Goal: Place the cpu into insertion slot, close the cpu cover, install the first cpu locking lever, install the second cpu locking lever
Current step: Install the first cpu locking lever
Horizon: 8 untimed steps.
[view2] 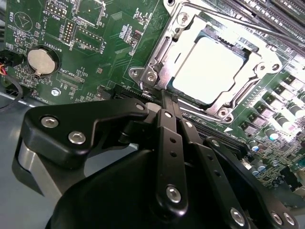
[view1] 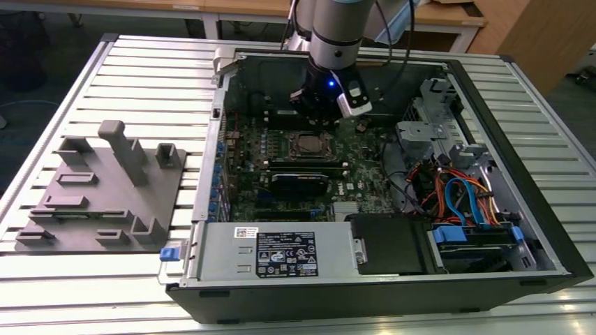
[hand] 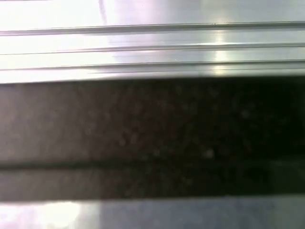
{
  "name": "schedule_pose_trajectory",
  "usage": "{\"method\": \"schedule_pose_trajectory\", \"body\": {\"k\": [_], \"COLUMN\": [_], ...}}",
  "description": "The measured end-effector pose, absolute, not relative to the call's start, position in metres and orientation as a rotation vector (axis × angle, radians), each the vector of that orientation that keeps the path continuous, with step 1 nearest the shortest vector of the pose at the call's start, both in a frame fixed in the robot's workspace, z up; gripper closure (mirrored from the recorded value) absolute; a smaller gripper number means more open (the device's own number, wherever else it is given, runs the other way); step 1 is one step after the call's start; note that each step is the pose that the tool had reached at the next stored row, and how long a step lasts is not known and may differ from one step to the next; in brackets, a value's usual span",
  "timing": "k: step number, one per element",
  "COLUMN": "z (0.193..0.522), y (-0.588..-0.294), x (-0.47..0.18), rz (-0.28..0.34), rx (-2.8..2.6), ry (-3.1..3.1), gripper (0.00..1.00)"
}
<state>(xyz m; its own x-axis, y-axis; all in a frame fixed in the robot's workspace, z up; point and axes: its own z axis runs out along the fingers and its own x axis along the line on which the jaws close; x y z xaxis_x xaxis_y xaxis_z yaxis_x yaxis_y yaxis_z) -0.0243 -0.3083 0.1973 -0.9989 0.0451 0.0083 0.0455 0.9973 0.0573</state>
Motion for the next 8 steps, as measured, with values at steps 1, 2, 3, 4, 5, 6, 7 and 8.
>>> {"method": "schedule_pose_trajectory", "body": {"k": [1, 2, 3, 4, 5, 6, 7, 8], "z": [0.1975, 0.1974, 0.1977, 0.1985, 0.1988, 0.1991, 0.1992, 0.1993], "y": [-0.3082, -0.3080, -0.3081, -0.3084, -0.3083, -0.3084, -0.3084, -0.3084], "x": [-0.0242, -0.0241, -0.0241, -0.0242, -0.0242, -0.0242, -0.0242, -0.0242], "rz": [-0.092, -0.094, -0.093, -0.092, -0.093, -0.094, -0.095, -0.095], "rx": [-0.071, -0.071, -0.071, -0.071, -0.071, -0.071, -0.071, -0.071], "ry": [-3.133, -3.133, -3.133, -3.132, -3.132, -3.132, -3.132, -3.132], "gripper": [0.90, 0.90, 0.90, 0.90, 0.90, 0.90, 0.90, 0.90]}}
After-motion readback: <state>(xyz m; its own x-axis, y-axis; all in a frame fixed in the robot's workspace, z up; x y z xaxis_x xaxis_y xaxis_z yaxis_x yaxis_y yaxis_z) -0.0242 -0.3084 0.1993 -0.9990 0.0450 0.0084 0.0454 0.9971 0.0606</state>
